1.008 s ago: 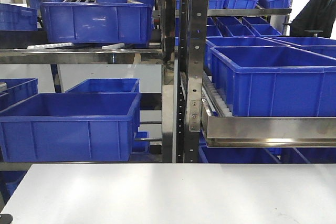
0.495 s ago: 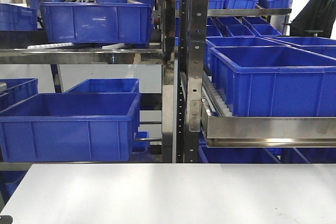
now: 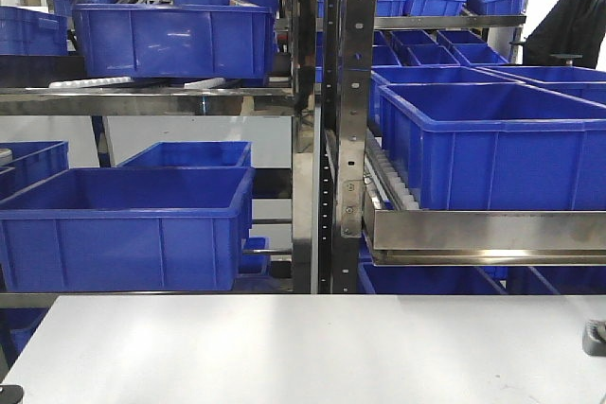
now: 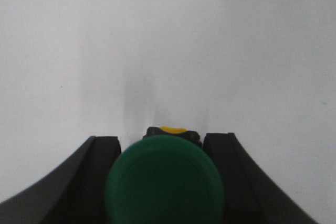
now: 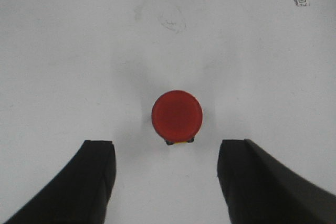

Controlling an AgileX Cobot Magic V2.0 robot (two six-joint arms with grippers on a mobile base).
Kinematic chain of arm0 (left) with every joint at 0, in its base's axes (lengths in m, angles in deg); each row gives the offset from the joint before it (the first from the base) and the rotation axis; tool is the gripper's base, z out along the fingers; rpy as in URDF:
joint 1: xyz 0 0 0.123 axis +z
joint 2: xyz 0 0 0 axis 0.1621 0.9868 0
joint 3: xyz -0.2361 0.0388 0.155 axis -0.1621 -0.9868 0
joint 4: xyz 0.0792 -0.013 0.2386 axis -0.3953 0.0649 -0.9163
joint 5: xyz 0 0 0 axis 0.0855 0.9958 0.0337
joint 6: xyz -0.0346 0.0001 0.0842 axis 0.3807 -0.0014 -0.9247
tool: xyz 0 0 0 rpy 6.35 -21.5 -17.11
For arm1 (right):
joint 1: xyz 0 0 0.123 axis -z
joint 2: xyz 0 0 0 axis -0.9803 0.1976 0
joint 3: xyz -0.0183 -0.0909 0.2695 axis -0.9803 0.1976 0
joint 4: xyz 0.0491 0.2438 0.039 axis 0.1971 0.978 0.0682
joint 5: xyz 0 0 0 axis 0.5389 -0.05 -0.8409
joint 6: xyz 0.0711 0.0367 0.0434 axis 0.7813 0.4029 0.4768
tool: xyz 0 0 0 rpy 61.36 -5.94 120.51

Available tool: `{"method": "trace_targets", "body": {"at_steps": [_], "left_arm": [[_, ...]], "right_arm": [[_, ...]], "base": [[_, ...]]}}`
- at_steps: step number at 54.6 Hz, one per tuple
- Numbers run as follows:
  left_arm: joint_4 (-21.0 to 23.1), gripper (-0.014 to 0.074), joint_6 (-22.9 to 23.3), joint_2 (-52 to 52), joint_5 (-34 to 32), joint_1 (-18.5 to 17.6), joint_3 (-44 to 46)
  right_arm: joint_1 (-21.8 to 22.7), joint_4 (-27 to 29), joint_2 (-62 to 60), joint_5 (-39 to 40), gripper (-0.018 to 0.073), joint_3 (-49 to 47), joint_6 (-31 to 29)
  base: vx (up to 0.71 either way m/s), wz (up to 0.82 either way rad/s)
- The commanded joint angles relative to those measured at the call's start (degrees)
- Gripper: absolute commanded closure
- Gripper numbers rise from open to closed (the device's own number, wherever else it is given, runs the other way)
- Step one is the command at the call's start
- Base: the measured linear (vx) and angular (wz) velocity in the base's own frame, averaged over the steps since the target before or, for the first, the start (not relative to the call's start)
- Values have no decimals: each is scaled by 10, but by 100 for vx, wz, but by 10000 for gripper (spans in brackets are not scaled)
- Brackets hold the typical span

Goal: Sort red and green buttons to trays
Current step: 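Close left gripper on green button and right gripper on red button, then lift both held buttons off the table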

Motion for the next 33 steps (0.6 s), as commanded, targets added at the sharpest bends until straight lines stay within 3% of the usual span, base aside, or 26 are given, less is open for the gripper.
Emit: {"method": "trace_targets", "body": {"at_steps": [1,10,33], "left_arm": [[5,602,0,-17,-28,-3,14],[5,602,0,-17,-28,-3,14],[6,602,0,-17,-27,-3,14]], "right_arm": [[2,-22,26,4,71,-50,-11],[2,-48,83,-30,71,-90,-10],[2,-46,209,-55,71,-124,-13]], "base": [[0,0],[0,0],[0,0]]}}
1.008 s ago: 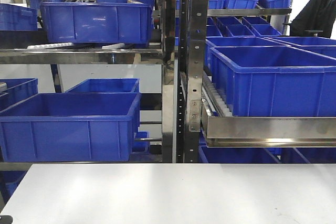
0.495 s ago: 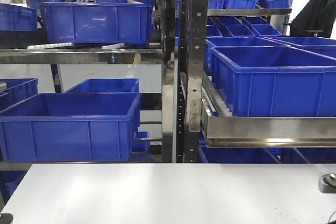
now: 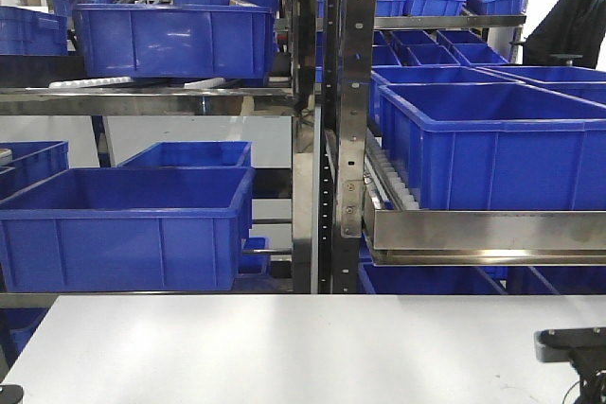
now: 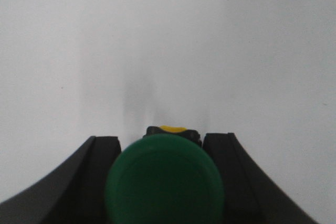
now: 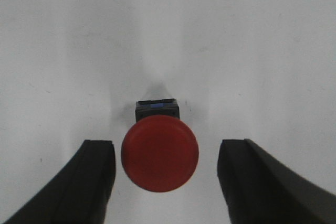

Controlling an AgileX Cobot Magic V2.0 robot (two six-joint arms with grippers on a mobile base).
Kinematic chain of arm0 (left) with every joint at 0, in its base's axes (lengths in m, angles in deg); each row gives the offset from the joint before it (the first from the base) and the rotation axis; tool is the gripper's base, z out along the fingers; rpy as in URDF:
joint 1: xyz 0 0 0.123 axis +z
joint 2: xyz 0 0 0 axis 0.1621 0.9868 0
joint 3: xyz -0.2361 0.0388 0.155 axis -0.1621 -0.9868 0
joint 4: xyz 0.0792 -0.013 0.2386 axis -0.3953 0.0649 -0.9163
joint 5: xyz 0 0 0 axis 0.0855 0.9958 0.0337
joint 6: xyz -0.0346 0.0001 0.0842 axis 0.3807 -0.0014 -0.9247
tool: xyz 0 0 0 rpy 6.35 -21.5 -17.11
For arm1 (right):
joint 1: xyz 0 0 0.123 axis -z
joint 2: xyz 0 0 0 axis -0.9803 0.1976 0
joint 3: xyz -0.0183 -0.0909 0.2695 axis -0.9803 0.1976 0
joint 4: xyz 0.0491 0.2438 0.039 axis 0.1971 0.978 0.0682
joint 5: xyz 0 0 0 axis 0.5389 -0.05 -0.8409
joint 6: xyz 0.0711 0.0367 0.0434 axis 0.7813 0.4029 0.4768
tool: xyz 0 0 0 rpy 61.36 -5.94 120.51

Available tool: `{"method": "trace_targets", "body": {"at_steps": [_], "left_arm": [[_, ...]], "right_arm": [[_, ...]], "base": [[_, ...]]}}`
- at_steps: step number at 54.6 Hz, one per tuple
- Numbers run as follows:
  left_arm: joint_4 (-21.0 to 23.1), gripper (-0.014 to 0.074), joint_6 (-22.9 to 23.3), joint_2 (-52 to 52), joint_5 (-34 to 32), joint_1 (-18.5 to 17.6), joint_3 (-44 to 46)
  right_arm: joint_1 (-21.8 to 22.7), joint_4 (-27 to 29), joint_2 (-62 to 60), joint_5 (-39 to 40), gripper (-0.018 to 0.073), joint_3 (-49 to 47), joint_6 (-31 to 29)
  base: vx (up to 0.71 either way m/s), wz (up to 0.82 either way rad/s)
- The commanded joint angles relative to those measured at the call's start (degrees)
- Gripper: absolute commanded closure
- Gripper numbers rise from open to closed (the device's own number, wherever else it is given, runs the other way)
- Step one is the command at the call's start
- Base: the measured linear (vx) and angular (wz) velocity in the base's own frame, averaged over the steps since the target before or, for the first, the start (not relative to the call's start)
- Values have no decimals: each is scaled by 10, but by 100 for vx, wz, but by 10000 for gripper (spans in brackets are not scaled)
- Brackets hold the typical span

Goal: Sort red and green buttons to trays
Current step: 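Lift both held buttons off the table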

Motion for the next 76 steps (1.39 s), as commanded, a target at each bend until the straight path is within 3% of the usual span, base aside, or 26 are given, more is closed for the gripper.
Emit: {"method": "trace_targets", "body": {"at_steps": [1,17,23,40,51,67,76], "left_arm": [[6,602,0,-17,-25,-3,14],[6,602,0,-17,-25,-3,14],[6,602,0,-17,-26,-3,14],[6,602,0,-39,-11,-3,21],[6,600,0,-92,32,-3,75],[6,597,1,-178,44,-3,169],[22,596,2,-223,50,-3,211]], "right_arm": [[2,-6,6,15,71,-17,-6],[2,-6,68,57,76,-16,-8],[2,-6,76,51,118,-16,-7],[2,-5,62,36,389,-16,-7],[1,-3,22,58,572,-16,-7],[-1,43,-134,135,570,-16,-29],[-38,46,-229,156,568,-29,-61]], "base": [[0,0],[0,0],[0,0],[0,0],[0,0],[0,0],[0,0]]}}
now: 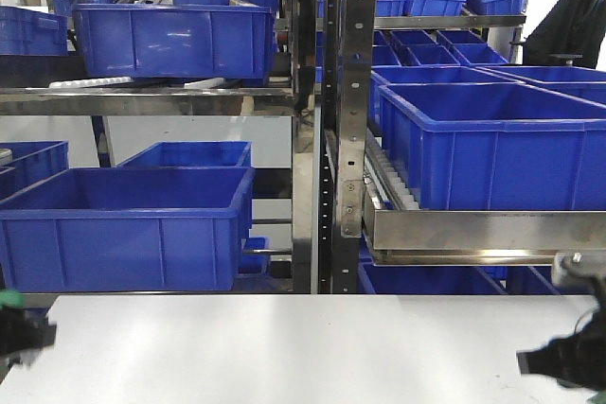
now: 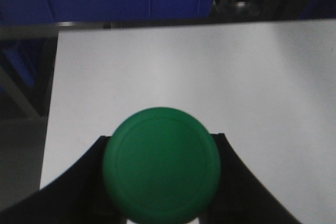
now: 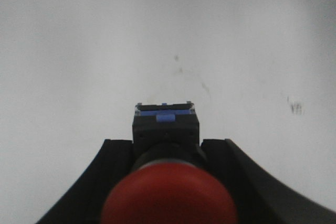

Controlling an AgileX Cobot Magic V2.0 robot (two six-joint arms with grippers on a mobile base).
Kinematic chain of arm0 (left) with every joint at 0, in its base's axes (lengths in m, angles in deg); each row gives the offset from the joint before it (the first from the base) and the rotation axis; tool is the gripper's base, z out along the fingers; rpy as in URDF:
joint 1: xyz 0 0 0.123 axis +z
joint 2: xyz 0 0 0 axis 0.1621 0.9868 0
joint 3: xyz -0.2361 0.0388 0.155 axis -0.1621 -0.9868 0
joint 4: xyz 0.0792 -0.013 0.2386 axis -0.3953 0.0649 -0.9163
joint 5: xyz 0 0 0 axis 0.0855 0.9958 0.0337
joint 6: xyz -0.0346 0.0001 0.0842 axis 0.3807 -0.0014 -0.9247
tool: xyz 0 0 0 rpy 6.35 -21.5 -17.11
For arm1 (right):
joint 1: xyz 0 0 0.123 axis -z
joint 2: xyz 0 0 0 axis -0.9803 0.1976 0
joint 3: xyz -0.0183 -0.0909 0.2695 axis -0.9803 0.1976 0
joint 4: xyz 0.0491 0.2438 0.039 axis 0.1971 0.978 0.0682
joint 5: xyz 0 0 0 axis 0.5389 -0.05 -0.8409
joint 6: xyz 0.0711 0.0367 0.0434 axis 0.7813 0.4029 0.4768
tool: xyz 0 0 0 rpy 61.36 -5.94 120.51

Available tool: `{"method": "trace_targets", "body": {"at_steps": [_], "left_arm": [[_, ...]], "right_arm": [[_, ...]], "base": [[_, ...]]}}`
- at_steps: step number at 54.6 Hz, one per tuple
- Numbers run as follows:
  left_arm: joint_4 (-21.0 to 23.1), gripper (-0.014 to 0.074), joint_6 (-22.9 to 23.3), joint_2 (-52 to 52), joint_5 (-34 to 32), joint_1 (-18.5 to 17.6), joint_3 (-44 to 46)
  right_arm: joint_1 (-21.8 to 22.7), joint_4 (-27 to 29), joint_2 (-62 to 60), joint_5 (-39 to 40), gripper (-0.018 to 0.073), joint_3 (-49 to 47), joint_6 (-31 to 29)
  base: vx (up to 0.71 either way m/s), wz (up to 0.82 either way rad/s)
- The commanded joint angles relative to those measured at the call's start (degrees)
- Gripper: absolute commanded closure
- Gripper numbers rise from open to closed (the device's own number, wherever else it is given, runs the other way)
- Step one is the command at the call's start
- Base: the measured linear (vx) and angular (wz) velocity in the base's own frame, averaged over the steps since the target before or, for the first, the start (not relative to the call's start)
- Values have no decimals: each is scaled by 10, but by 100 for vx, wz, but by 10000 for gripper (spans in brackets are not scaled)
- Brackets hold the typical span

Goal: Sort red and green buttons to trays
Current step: 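Lift both held buttons off the table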

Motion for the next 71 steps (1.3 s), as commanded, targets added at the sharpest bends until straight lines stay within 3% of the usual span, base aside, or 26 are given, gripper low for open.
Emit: {"method": "trace_targets", "body": {"at_steps": [1,11,25,34,51,71], "left_arm": [[27,596,2,-47,-26,-3,43],[45,596,1,-136,-15,-18,43],[45,596,0,-303,-26,-23,-53],[45,596,0,-380,-26,-23,-119],[46,596,1,-416,32,-23,-136],[46,596,1,-416,36,-23,-136]], "right_arm": [[-24,4,-68,38,568,-30,-17],[-46,-2,-158,30,568,-40,46],[-48,-23,-288,-22,568,-14,35],[-48,-35,-348,14,568,55,36],[-48,-35,-370,10,568,66,36],[-48,-35,-370,10,568,66,36]], "base": [[0,0],[0,0],[0,0],[0,0],[0,0],[0,0]]}}
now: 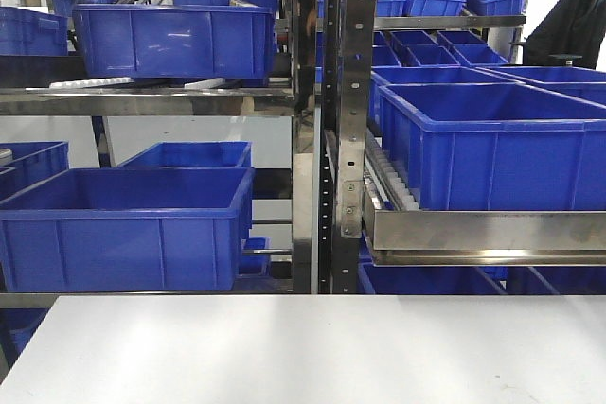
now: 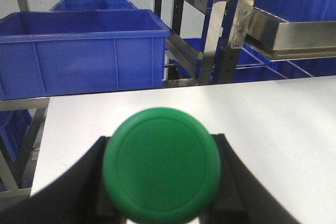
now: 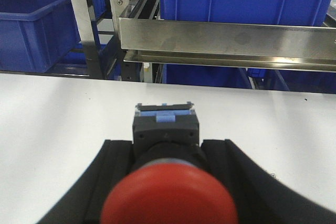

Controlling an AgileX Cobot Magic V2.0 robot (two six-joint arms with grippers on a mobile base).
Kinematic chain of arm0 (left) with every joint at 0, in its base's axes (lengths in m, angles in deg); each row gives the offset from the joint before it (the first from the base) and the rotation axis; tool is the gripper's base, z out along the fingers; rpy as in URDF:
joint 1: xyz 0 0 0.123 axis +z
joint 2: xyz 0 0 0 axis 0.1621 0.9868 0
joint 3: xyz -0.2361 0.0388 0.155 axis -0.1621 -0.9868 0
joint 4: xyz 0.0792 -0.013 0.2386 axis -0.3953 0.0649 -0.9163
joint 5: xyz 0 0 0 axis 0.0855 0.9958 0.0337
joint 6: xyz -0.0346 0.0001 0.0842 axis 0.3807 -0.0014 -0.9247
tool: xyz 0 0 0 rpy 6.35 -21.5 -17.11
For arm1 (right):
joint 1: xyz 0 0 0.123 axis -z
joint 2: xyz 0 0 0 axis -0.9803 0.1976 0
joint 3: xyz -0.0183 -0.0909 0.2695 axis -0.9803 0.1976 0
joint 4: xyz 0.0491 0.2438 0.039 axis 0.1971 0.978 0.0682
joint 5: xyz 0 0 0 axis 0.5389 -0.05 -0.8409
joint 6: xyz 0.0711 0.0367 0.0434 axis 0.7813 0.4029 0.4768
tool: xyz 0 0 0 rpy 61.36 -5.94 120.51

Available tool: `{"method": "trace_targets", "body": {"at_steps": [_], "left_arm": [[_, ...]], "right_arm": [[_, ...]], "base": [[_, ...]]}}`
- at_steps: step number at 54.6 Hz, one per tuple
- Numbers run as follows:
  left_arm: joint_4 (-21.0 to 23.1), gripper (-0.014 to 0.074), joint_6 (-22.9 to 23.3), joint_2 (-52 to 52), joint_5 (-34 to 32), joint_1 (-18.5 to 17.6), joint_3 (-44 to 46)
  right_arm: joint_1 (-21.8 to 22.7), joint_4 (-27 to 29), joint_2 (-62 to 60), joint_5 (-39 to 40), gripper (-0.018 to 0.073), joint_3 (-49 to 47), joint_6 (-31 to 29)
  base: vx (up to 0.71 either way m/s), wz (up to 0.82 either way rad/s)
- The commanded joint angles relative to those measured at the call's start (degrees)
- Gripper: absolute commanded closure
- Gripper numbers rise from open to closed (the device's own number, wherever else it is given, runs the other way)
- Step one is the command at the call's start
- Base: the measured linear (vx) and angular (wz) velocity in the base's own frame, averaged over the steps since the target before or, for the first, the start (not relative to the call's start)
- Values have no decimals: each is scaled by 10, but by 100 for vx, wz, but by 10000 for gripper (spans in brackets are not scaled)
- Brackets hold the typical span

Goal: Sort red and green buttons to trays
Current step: 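Lift both held buttons off the table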

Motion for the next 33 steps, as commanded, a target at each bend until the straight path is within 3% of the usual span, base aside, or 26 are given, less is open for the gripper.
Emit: {"method": "trace_targets", "body": {"at_steps": [1,33], "left_arm": [[12,596,1,1,-45,-4,15],[12,596,1,1,-45,-4,15]], "right_arm": [[-1,-10,-1,53,568,-16,-2],[-1,-10,-1,53,568,-16,-2]], "base": [[0,0],[0,0]]}}
